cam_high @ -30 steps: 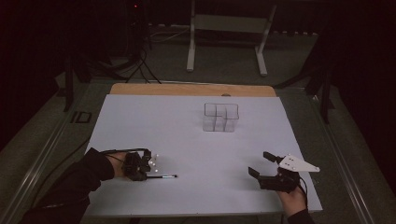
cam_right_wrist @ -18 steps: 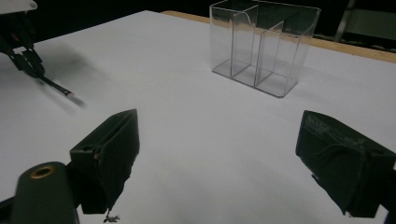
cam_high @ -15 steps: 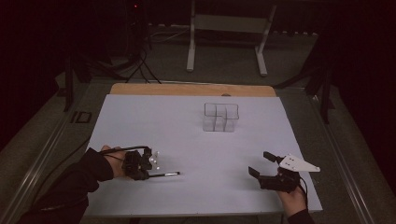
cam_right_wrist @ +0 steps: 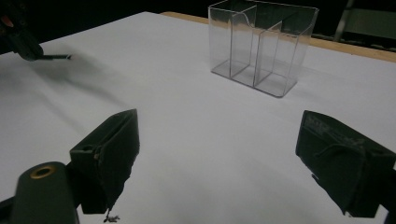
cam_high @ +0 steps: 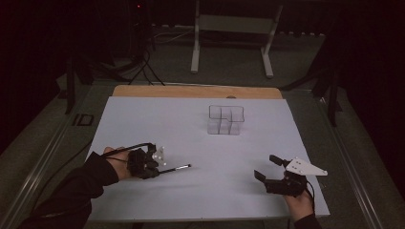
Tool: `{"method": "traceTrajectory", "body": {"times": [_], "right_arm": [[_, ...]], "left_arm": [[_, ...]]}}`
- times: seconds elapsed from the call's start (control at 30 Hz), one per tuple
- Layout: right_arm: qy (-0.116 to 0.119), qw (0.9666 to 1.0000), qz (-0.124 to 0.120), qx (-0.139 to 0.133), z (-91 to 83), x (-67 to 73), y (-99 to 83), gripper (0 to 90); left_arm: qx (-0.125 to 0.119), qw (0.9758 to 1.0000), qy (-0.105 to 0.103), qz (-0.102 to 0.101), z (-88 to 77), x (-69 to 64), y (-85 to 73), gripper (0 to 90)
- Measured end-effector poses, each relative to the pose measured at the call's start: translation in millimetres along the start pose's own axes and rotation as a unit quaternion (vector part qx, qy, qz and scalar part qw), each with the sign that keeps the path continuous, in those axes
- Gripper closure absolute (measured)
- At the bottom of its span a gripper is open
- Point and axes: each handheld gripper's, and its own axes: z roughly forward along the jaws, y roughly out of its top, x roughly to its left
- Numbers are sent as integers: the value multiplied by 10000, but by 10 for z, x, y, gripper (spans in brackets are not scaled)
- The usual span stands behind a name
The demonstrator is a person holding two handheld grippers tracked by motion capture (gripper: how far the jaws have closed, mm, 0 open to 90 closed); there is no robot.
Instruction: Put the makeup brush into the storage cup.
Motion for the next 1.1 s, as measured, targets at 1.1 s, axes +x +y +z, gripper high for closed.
{"method": "traceTrajectory", "body": {"times": [1.1], "right_arm": [[38, 10000, -68, -25, -10, 7, 18, 129]], "left_arm": [[-1730, 9760, 482, -1234, -111, -133, 63, 850]]}}
